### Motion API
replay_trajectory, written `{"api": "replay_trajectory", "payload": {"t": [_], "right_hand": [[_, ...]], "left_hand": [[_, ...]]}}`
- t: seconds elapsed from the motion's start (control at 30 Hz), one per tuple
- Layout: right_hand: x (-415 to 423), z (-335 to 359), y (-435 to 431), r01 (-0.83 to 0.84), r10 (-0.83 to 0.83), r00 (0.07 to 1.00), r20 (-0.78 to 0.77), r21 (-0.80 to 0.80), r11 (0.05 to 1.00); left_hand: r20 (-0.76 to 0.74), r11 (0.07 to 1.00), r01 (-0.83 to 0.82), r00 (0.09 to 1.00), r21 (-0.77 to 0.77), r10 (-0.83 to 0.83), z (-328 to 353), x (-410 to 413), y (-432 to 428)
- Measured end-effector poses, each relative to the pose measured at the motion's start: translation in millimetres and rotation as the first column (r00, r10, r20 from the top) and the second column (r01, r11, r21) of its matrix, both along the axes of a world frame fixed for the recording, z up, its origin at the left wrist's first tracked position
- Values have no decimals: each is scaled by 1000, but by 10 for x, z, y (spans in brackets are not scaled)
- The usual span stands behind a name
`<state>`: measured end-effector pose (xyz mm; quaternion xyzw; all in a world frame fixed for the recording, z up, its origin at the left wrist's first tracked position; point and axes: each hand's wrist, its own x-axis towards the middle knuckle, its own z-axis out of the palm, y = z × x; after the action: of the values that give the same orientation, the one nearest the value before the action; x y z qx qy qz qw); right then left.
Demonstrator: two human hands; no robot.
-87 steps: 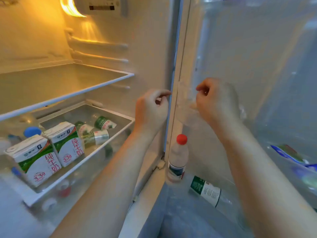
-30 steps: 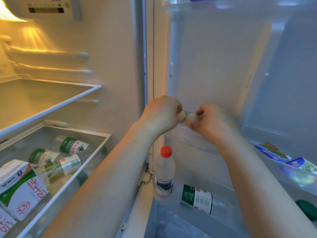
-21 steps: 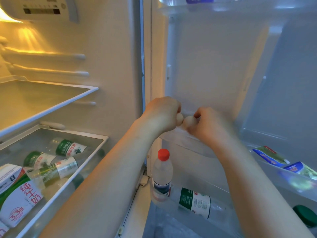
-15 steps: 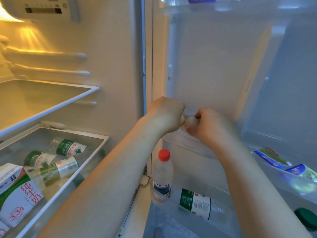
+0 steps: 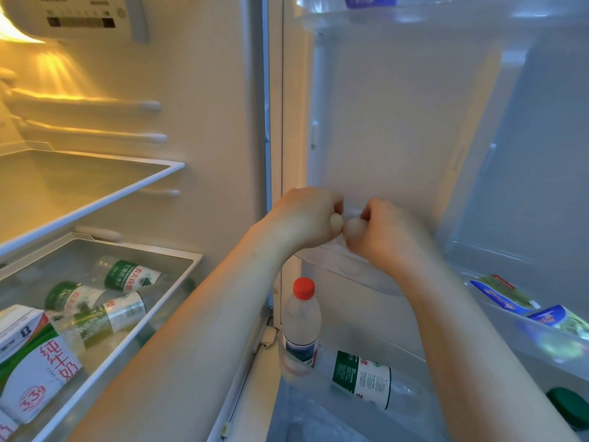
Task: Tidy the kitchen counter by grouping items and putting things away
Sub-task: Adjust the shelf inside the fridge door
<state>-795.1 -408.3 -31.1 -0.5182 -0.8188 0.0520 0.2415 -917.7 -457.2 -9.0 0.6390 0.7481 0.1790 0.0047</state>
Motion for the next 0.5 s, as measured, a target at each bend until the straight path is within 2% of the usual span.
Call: {"api": "replay_trajectory", "payload": {"t": [0.23, 0.5], "right_hand": [[16, 16, -14, -44, 44, 999, -8, -13, 999], [54, 43, -51, -16, 17, 994, -110, 8, 1000]], "left_hand": [[155, 997, 44, 986, 66, -53, -26, -60, -74], [301, 957, 32, 946, 288, -122, -139, -103, -75]]}}
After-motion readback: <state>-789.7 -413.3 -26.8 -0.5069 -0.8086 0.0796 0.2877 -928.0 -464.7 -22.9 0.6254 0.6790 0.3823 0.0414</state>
